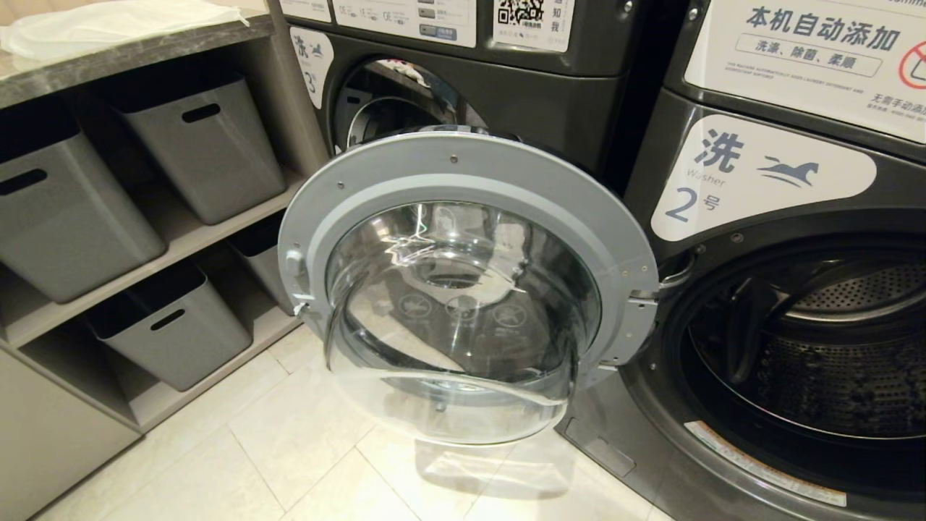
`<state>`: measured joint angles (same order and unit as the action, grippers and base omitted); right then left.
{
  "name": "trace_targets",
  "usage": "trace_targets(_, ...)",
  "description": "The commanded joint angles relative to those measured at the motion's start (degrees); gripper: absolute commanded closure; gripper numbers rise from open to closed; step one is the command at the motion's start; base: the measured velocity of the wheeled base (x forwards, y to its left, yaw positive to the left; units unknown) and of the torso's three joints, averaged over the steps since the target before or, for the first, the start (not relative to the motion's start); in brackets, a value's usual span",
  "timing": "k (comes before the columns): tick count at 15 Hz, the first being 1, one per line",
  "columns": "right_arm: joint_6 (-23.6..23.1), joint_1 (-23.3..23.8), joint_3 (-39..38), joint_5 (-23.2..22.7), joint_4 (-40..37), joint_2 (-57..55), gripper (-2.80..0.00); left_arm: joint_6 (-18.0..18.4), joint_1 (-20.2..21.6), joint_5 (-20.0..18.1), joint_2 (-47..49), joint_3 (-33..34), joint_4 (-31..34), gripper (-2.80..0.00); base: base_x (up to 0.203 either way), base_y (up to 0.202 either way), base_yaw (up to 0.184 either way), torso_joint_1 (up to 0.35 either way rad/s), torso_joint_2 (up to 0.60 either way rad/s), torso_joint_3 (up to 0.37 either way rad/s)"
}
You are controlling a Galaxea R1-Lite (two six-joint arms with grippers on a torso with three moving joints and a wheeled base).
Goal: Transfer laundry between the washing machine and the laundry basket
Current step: Pick a cloth and place it into the basket
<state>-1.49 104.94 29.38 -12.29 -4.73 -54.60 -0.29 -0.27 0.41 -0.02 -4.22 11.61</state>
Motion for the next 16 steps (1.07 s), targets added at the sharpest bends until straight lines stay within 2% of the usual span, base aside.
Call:
trace_targets(1,-0.2,0.0,-0.1,-0.1,0.0,0.0,0.0,0.0,0.0,0.0,-0.1,0.0,0.1,-2.8,0.0,0.0,0.0,-0.003,0.0,0.207)
trace_targets(6,-1.1,0.0,-1.9,-1.2,-0.1,1.9,0.0,-0.1,0.0,0.0,-0.1,0.0,0.1,-2.8,0.0,0.0,0.0,0.002,0.0,0.196)
trace_targets(9,-2.3,-0.1,-2.3,-1.8,-0.1,2.1,0.0,-0.1,0.0,0.0,-0.2,0.0,0.1,-2.8,0.0,0.0,0.0,0.001,0.0,0.063)
trace_targets(16,-8.4,-0.4,-5.0,-7.8,0.2,2.5,0.0,-0.1,0.0,0.0,-0.2,0.0,0.1,-2.8,0.0,0.0,0.0,0.002,0.0,0.008)
